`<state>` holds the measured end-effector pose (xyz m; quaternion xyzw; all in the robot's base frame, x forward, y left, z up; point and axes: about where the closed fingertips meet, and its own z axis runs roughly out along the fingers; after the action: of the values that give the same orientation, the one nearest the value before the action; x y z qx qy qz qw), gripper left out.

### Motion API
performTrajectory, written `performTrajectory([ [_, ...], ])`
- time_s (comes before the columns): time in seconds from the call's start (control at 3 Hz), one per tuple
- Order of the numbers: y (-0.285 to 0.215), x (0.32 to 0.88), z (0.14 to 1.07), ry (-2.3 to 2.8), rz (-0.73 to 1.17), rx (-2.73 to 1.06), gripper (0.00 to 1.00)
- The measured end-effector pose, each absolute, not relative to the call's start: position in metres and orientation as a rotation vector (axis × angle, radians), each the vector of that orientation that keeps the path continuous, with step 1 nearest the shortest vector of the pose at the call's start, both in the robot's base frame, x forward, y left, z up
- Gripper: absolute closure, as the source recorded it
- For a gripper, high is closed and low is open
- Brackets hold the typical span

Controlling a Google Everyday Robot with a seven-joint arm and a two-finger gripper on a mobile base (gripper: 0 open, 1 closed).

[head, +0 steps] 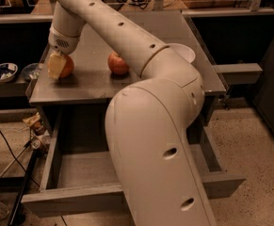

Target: Place orange into top drawer

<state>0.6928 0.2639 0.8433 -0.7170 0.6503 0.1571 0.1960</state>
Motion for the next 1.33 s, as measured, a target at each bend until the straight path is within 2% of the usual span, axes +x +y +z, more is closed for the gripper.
performTrajectory([
  [0.33,0.264,0.693,0.843,1.822,0.44,-2.008,1.0],
  [0.67,0.262,0.694,0.851,1.825,0.402,-1.987,1.0],
  [1.33,0.256,0.684,0.881,1.787,0.208,-1.917,1.0],
])
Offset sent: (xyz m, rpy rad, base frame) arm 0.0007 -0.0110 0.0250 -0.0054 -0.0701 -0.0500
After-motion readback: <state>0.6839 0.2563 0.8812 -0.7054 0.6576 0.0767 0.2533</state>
